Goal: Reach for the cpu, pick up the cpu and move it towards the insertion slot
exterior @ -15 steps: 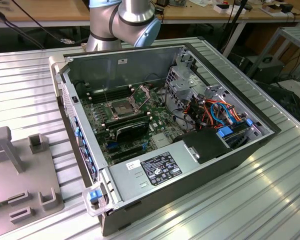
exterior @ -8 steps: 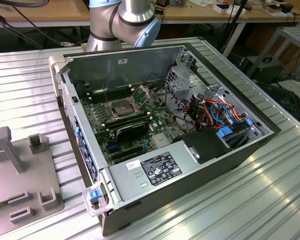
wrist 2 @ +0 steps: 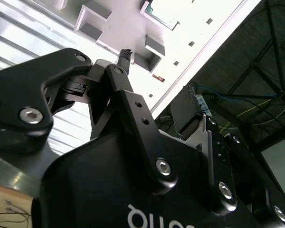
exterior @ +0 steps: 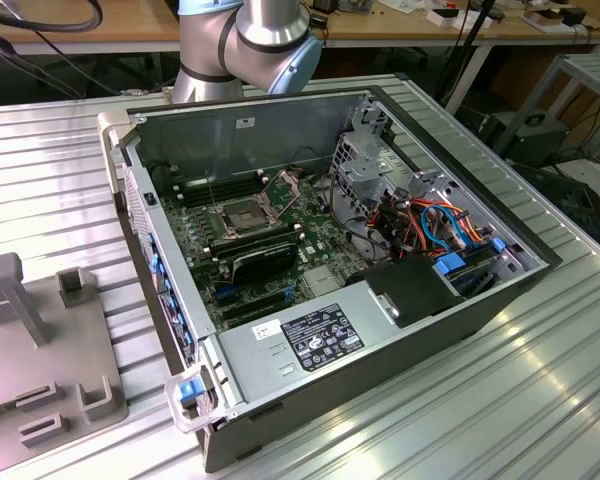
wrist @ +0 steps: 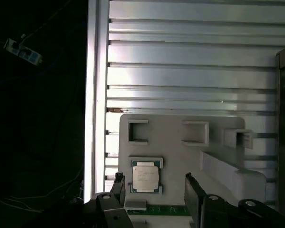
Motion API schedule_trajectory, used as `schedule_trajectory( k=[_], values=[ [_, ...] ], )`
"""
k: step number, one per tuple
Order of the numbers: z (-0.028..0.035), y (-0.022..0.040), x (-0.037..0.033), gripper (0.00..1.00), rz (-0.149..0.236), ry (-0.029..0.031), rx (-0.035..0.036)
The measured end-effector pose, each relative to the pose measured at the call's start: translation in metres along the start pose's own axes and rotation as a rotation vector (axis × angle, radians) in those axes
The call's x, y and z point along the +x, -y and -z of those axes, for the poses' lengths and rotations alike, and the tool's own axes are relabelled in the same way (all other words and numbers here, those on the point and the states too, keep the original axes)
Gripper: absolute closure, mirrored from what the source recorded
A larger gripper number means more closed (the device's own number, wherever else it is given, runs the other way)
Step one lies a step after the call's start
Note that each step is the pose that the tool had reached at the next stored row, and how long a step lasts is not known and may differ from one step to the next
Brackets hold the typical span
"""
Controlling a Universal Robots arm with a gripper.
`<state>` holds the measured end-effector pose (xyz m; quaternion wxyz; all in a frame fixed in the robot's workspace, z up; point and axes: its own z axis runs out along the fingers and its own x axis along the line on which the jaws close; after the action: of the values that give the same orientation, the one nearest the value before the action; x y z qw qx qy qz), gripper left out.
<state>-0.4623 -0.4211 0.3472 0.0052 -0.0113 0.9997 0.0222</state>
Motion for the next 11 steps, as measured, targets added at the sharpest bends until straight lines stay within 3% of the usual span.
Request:
schedule_trajectory(
  k=[11],
  values=[
    [-0.0185, 0.0008, 0.0003, 0.38, 0.000, -0.0001, 0.0000]
  ],
)
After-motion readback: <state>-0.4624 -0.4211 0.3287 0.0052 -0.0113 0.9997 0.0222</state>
